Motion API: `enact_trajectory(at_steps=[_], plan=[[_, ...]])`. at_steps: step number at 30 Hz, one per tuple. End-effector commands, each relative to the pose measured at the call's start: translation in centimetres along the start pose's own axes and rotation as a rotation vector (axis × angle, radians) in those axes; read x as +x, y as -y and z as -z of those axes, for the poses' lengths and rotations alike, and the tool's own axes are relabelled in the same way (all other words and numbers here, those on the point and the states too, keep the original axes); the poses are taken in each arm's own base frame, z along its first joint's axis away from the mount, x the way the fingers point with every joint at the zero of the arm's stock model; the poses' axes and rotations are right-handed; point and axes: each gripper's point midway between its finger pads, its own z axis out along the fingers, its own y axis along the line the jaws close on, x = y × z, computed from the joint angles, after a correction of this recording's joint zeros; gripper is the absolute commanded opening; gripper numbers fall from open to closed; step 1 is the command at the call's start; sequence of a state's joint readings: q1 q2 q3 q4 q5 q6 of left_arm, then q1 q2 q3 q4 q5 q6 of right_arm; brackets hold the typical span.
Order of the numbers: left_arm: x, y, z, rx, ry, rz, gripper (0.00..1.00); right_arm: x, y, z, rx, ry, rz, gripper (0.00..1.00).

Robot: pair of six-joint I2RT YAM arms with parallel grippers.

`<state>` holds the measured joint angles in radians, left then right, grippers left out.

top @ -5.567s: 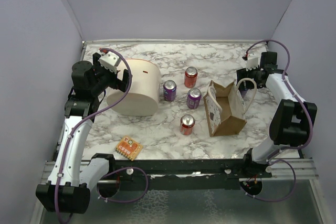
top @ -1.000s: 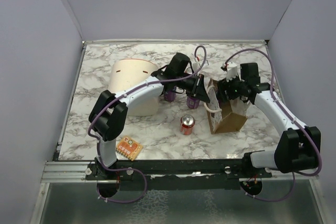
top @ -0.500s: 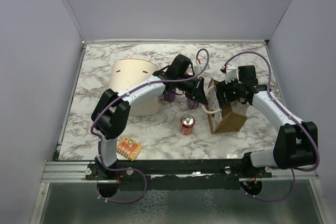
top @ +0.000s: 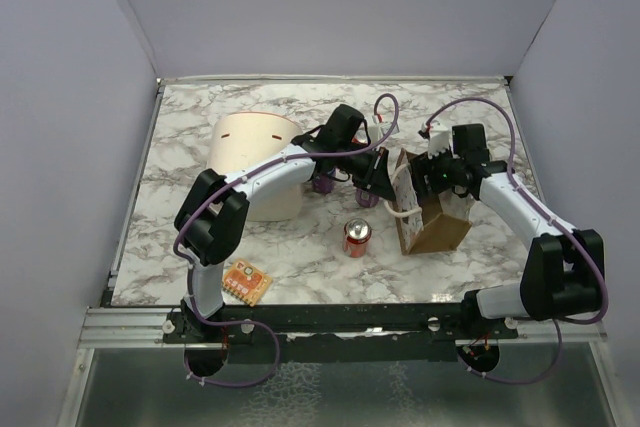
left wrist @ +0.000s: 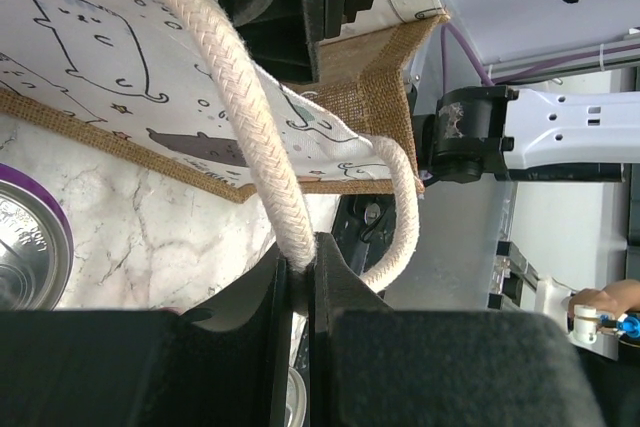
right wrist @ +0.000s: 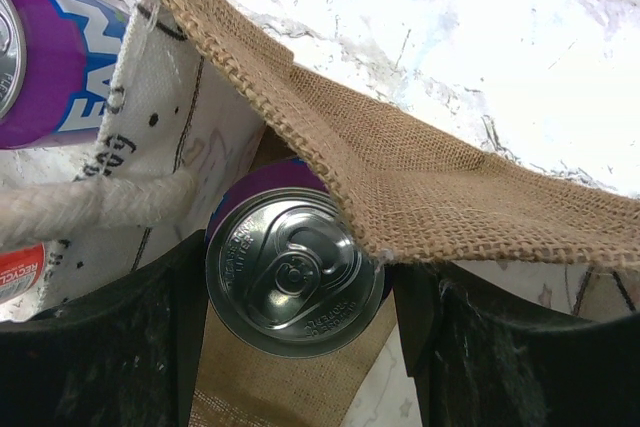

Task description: Place the beverage into the canvas bag

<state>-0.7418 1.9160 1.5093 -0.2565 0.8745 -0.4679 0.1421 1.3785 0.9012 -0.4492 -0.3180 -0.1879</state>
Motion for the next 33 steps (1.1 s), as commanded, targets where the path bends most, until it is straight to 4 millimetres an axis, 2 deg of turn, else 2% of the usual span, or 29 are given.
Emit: enact_trajectory(at_steps=[1, 8, 10, 18, 25, 33], plan=[[-0.8, 0.1, 0.0, -0.012, 0.02, -0.034, 0.0, -2.1, -0.2, -0.4, -0.009, 0.06, 0.026, 0.24], [-0.8, 0.3, 0.0, -0.01, 0.024, -0.039, 0.0, -2.0, -0.7, -0.8, -0.024, 0.05, 0.033, 0.4], [-0.9, 0.3, 0.0, -0.011, 0.025, -0.037, 0.0, -1.9, -0.7, -0.8, -0.026, 0.044, 0.031, 0.49], [-0.9, 0.7, 0.3, -0.006, 0.031, -0.049, 0.0, -2.4, -0.7, -0.4, -0.021, 0.055, 0.035, 0.7], [-1.0, 1.0, 0.5, -0.003, 0.036, -0.06, 0.0, -3.2, -0.5, 0.3, -0.006, 0.068, 0.049, 0.76], [-1.0, 1.4, 0.9, -0.001, 0.045, -0.073, 0.0, -4.3, -0.5, 1.2, -0.003, 0.085, 0.069, 0.77]])
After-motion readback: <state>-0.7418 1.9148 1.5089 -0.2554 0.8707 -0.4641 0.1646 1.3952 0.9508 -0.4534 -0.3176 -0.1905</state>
